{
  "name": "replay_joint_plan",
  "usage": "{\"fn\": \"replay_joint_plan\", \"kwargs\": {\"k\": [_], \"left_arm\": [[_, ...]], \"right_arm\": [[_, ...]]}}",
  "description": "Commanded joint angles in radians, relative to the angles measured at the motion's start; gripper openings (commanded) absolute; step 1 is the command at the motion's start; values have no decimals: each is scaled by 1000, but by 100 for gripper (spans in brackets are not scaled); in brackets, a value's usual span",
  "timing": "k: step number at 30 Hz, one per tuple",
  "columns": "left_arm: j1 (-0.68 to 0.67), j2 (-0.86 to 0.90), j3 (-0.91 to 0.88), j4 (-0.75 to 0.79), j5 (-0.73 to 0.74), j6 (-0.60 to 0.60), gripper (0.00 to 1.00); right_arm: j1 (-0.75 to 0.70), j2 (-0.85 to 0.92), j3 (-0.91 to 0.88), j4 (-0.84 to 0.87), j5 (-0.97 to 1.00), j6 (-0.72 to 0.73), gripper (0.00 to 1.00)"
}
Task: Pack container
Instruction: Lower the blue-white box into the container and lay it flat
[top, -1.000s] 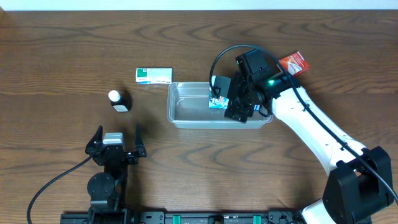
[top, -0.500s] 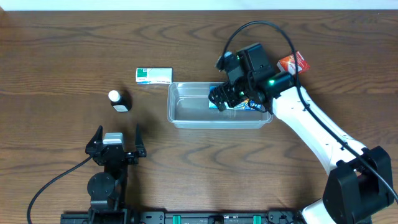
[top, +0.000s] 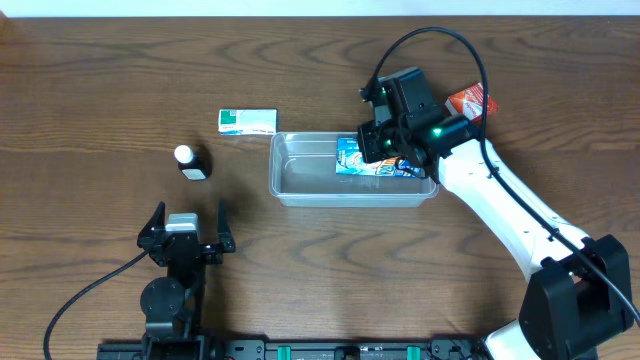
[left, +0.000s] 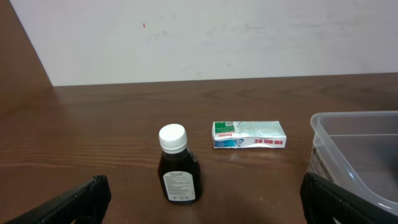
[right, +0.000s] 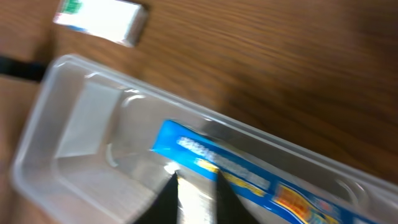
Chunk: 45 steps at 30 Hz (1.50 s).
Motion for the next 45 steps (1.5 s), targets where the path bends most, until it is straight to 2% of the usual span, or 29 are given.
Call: {"fn": "replay_joint_plan", "kwargs": {"k": [1,20,45], "left_arm": [[-3,-1,-18,-39,-30,17,98],[-3,-1,-18,-39,-30,17,98],[-3,-1,-18,-39,-30,17,98]], "right_arm": [[-1,5,1,-15,135,60,1],[-1,10,-8,-29,256,98,1],[0,79,-8,-29,200,127,1]]}}
